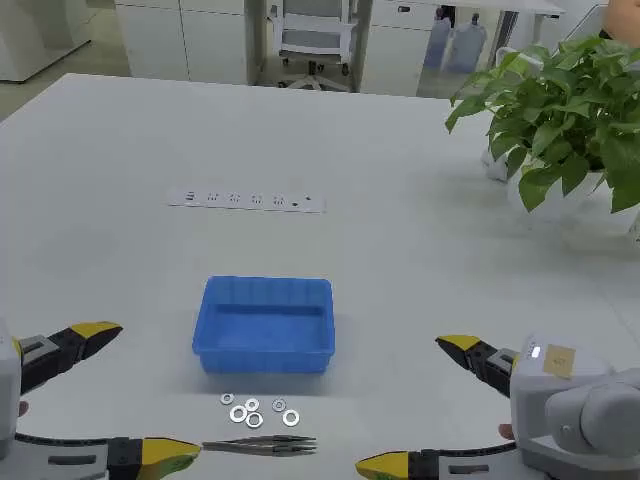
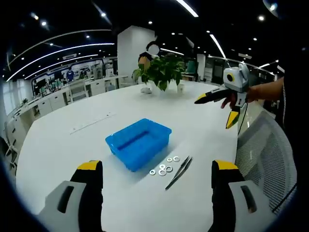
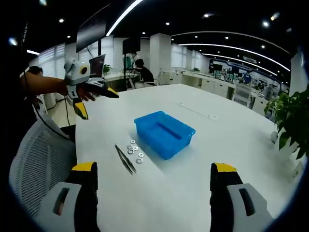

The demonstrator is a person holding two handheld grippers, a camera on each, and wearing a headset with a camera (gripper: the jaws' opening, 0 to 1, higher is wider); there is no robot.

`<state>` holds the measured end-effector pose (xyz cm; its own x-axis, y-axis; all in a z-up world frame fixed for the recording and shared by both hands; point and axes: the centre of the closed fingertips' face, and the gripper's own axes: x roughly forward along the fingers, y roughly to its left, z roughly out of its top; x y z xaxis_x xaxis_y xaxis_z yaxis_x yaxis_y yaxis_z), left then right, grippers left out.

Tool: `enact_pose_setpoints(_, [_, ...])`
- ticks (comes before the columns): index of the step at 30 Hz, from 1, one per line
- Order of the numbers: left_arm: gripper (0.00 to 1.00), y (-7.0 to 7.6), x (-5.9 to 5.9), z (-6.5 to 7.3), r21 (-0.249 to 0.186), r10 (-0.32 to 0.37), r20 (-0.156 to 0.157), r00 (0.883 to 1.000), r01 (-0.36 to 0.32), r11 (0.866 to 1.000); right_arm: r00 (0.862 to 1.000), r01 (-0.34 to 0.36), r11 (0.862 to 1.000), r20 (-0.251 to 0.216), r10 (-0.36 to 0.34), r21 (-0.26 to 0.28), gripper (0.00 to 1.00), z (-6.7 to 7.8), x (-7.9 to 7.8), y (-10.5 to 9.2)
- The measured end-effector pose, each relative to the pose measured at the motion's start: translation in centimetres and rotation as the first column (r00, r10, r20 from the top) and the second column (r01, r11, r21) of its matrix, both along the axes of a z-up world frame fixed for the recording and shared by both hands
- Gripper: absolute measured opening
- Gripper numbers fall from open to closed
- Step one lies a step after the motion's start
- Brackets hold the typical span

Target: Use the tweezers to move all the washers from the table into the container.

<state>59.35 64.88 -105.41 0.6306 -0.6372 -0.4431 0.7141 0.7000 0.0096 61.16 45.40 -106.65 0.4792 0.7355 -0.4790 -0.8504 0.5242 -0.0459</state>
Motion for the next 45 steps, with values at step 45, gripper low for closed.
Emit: enact_pose_setpoints(45, [0.95, -0.30, 0.28, 0.39, 0.015, -0.042, 0.013, 0.999, 0.042, 0.999, 1.000, -0.015, 1.000, 0.014, 0.015, -0.016, 0.95, 0.30, 0.31, -0.64])
